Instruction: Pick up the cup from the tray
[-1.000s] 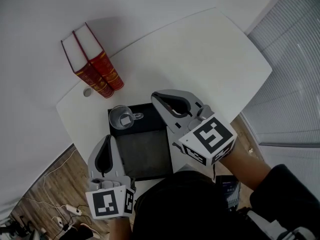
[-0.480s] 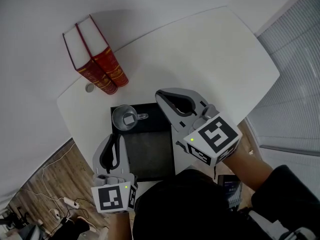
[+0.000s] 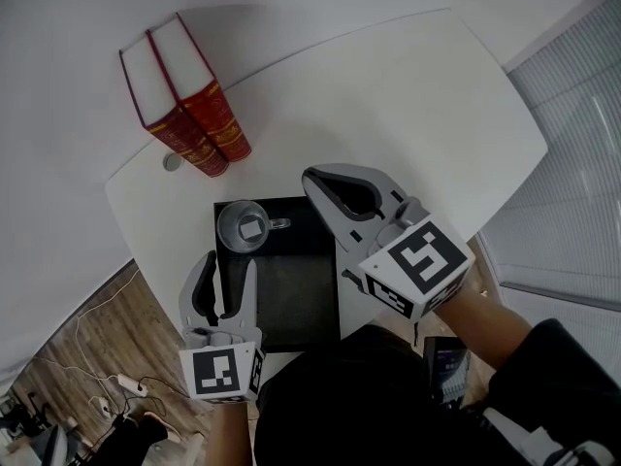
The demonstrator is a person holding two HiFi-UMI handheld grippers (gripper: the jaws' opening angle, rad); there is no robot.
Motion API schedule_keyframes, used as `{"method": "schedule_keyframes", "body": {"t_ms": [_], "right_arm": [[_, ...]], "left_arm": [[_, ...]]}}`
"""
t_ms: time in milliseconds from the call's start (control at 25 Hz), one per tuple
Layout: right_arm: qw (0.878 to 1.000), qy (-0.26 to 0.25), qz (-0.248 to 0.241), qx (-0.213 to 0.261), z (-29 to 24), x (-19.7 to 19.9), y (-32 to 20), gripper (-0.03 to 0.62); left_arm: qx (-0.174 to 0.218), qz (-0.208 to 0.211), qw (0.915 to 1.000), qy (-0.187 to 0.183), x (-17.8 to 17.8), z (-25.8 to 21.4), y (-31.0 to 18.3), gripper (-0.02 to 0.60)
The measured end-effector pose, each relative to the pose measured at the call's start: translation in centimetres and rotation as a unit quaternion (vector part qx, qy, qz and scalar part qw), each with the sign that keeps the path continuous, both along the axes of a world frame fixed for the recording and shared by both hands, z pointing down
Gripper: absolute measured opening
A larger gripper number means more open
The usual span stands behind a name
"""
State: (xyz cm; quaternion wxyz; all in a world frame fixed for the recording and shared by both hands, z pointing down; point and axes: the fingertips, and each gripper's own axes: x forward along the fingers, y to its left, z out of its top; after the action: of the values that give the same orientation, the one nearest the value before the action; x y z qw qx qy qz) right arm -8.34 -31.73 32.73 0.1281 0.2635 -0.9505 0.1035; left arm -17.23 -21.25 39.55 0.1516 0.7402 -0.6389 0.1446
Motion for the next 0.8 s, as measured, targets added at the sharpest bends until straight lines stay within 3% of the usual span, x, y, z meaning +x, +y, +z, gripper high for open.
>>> {"method": "schedule_keyframes", "body": {"t_ms": [800], "right_arm": [[1.000,0.008,-0.006,-0.022,2.4,-0.7,-1.3,0.014]], "left_arm": [[-0.039,0.018,0.9991,-0.008,0.2,4.3,-0.7,0.340]]}}
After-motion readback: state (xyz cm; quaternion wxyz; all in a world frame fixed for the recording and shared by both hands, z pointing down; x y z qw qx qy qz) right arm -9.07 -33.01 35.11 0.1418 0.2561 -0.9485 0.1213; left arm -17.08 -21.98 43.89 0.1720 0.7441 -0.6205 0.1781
